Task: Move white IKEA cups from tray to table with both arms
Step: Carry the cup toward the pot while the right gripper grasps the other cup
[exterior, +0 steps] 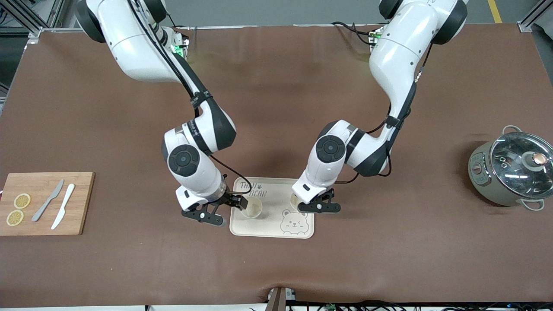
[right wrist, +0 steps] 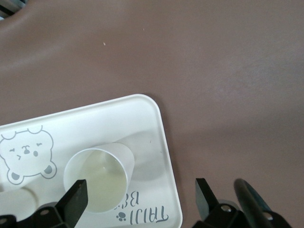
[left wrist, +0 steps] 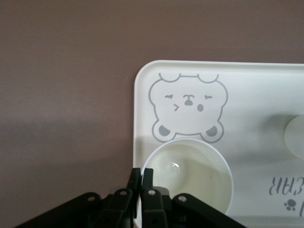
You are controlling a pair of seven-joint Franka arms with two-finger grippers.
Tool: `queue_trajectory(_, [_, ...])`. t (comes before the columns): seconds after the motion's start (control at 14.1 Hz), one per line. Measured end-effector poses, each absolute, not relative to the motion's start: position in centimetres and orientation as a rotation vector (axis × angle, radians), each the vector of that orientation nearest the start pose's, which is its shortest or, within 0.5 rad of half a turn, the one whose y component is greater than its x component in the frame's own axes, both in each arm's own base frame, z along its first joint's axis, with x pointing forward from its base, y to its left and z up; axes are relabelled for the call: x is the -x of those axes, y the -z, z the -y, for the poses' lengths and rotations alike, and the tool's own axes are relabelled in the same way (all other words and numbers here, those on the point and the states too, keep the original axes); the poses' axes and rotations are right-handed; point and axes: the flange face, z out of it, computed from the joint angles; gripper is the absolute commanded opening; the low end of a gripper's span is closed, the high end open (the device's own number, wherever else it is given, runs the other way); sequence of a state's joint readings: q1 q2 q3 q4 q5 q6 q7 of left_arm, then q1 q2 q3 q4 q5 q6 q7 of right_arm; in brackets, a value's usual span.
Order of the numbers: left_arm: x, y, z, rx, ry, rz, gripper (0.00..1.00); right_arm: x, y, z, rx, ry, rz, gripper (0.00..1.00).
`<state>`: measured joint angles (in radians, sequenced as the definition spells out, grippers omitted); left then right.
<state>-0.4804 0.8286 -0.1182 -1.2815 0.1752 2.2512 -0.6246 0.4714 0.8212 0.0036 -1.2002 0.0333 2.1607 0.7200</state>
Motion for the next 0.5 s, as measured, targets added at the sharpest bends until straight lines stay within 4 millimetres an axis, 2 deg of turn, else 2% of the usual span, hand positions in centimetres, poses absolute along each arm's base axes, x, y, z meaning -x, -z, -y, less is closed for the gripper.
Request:
queue_trajectory(0.14, [-64.6, -29.5, 40.0, 3.153, 0.232, -0.034, 0.0, -68.5, -29.4, -35.6, 3.009, 0.147, -0.395, 1.0])
queue_trajectory(0.28, [-64.3, -31.3, 39.2, 3.139, 0.216, -0.023, 0.0, -68.5, -28.8, -35.7, 3.004, 0.158, -0.397, 1.0])
queue_trajectory(0.36, [-64.2, -31.7, 38.3, 3.133, 0.209, -0.013, 0.0, -68.5, -28.4, -35.8, 3.005, 0.155, -0.4, 1.0])
queue_trajectory(0.5, [-63.9, -32.2, 35.1, 3.134, 0.225, -0.025, 0.0, -68.4, -27.6, -36.1, 3.007, 0.154, -0.4, 1.0])
